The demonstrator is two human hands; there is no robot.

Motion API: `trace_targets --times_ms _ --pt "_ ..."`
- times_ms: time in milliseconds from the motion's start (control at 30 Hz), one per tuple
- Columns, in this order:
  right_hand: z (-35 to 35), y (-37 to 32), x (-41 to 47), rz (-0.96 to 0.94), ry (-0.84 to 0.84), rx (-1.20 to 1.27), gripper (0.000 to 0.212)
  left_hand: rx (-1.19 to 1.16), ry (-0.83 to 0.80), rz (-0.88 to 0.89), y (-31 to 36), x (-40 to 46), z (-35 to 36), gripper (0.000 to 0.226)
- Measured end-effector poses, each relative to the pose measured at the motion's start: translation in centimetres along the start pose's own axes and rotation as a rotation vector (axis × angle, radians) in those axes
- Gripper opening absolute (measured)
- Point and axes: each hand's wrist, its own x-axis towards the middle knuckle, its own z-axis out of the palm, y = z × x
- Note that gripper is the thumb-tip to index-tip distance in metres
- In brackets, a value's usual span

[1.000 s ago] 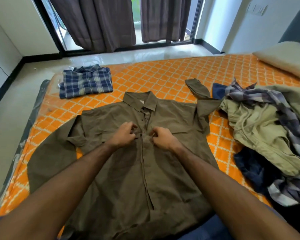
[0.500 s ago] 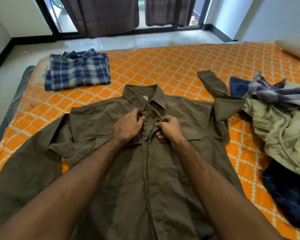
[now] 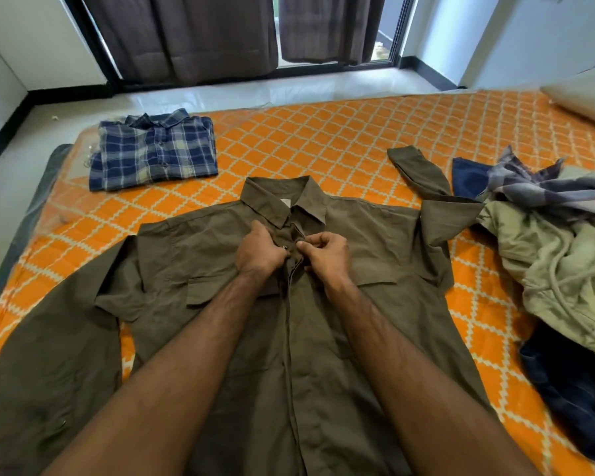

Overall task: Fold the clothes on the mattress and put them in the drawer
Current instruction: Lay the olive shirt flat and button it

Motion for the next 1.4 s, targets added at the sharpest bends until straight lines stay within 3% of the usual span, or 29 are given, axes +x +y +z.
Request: trace_targets --times_ms 200,367,467,867,1033,1200,1400 --pt "0.0 0.1 0.6 0.02 -0.062 -0.109 0.009 -0.182 -0.003 -0.078 -1.0 0.6 0.3 0.054" --pt "0.4 0.5 0.2 0.052 -0.022 -0.02 0.011 -0.216 -0.043 -0.058 -1.3 0.7 0.2 0.016" --pt "0.6 0.6 0.0 0.049 -0.023 0.002 0.01 -0.233 -0.003 -0.067 -1.2 0.4 0.5 0.008" --pt "1.5 1.0 -0.8 -0.029 0.014 -0.136 0.012 -0.393 0.071 -0.02 -2.7 -0.3 2.2 0.009" --pt "1.8 1.1 -1.3 -0.033 0.072 -0.187 0.009 -0.354 0.18 0.024 -3.0 -0.9 3.2 0.008" --pt "2.4 1.7 -2.2 -0.172 0.171 -0.296 0.014 -0.378 0.282 0.075 -3.4 -1.6 4.1 0.007" --pt "2.1 1.0 -2.4 -0.162 0.117 -0.333 0.014 -0.34 0.237 0.104 -3.3 -1.8 3.7 0.004"
